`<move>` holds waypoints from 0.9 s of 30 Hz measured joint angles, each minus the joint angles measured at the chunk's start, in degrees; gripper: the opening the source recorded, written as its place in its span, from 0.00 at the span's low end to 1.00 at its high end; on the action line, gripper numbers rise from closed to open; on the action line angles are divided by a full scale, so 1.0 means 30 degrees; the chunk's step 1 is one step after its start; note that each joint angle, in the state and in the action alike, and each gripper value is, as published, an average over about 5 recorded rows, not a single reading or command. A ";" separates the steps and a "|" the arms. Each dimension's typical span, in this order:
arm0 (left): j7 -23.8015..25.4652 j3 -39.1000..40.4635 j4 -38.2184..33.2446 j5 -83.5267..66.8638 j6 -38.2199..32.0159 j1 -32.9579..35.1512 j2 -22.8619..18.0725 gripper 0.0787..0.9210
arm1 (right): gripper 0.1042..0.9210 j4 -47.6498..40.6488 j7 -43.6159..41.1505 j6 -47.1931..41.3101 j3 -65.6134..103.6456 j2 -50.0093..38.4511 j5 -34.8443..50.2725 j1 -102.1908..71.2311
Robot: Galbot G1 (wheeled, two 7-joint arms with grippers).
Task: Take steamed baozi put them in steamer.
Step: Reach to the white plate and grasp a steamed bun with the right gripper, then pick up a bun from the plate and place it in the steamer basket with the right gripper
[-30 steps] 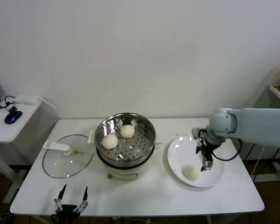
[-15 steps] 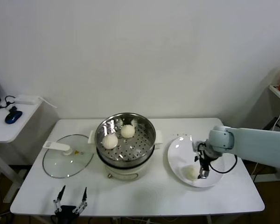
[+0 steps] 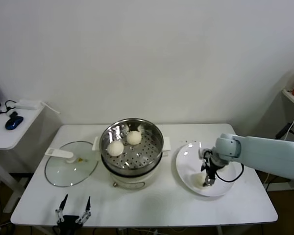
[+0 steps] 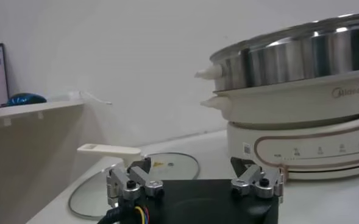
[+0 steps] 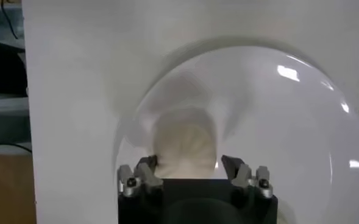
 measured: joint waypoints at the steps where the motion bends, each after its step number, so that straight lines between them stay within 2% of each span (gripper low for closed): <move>1: 0.0000 -0.0002 -0.0006 0.0000 0.0000 0.0008 0.0006 0.88 | 0.66 -0.0014 -0.0005 -0.0025 0.0019 0.0034 0.0052 -0.0008; 7: -0.0001 -0.0017 -0.0109 -0.0009 0.0019 0.0046 0.0062 0.88 | 0.60 0.0101 -0.0089 -0.0026 -0.0095 0.0111 0.0449 0.0234; 15: 0.0001 -0.0096 -0.0165 -0.0044 0.0065 -0.0009 0.0250 0.88 | 0.61 0.1257 -0.1073 0.1116 -0.2309 0.0482 0.1086 0.3758; 21: -0.0009 -0.0152 0.0039 -0.0055 0.0122 -0.0260 0.0329 0.88 | 0.61 0.2613 -0.2678 0.3446 -0.3804 0.1181 0.1449 0.8249; 27: -0.0063 -0.0120 0.0094 -0.0116 0.0271 -0.0395 0.0364 0.88 | 0.60 0.3748 -0.3761 0.7396 -0.4028 0.2216 0.0427 1.1419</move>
